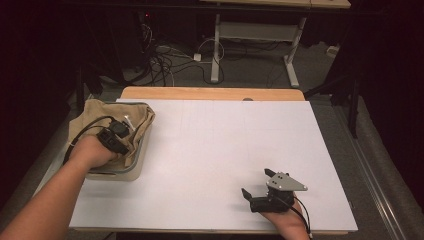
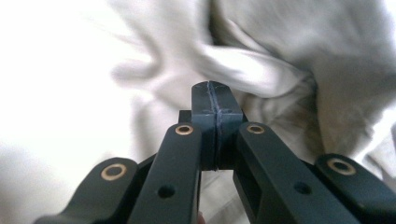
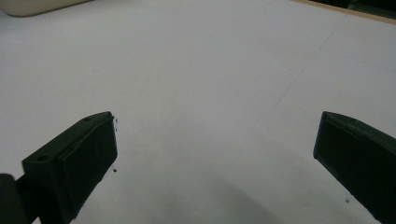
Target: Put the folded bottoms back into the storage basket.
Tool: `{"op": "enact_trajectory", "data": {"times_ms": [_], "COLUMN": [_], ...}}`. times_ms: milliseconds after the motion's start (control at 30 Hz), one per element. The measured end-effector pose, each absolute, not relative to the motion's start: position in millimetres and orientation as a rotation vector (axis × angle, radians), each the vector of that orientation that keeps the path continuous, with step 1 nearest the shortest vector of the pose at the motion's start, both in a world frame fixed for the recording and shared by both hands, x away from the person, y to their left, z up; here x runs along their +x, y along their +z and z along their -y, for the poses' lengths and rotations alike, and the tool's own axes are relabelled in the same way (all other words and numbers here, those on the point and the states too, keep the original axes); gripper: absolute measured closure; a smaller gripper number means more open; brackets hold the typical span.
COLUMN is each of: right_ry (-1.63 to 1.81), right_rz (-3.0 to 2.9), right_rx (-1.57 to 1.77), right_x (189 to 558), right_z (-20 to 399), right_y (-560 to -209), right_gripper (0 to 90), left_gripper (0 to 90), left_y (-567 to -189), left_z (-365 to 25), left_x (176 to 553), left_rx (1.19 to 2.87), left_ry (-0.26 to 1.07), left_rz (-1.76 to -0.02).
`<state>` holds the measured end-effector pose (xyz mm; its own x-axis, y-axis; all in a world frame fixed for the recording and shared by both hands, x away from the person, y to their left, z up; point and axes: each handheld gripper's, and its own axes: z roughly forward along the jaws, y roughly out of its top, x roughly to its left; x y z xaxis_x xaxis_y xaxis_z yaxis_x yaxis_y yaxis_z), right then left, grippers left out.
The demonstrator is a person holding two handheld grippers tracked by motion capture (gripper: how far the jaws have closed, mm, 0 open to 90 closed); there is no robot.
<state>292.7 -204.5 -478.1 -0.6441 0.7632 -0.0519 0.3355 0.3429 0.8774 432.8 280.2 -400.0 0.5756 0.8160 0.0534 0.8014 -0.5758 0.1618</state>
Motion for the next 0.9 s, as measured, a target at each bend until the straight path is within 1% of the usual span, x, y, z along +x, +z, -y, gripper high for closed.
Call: {"op": "enact_trajectory", "data": {"times_ms": [133, 200, 300, 533, 900], "right_ry": [1.247, 1.244, 1.244, 1.245, 1.242], "right_rz": [-2.152, -2.152, -2.149, -2.144, -2.144], "right_rx": [0.964, 0.962, 0.962, 0.972, 0.971], "right_x": [292.5, 292.5, 292.3, 292.8, 293.2], "right_z": [204.8, 204.6, 204.7, 205.9, 206.6], "right_y": [-478.0, -477.8, -477.3, -478.0, -478.0], "right_gripper": [0.6, 0.6, 0.6, 0.6, 0.6], "left_gripper": [87.4, 87.4, 87.4, 87.4, 87.5], "left_y": [-375.3, -369.5, -369.6, -386.2, -429.6], "left_z": [-283.5, -280.5, -274.0, -269.2, -258.3], "left_x": [442.2, 448.9, 461.6, 494.3, 528.8], "left_rx": [2.588, 2.529, 2.486, 2.359, 2.334], "left_ry": [0.298, 0.324, 0.346, 0.398, 0.318], "left_rz": [-1.395, -1.393, -1.368, -1.403, -1.478]}}
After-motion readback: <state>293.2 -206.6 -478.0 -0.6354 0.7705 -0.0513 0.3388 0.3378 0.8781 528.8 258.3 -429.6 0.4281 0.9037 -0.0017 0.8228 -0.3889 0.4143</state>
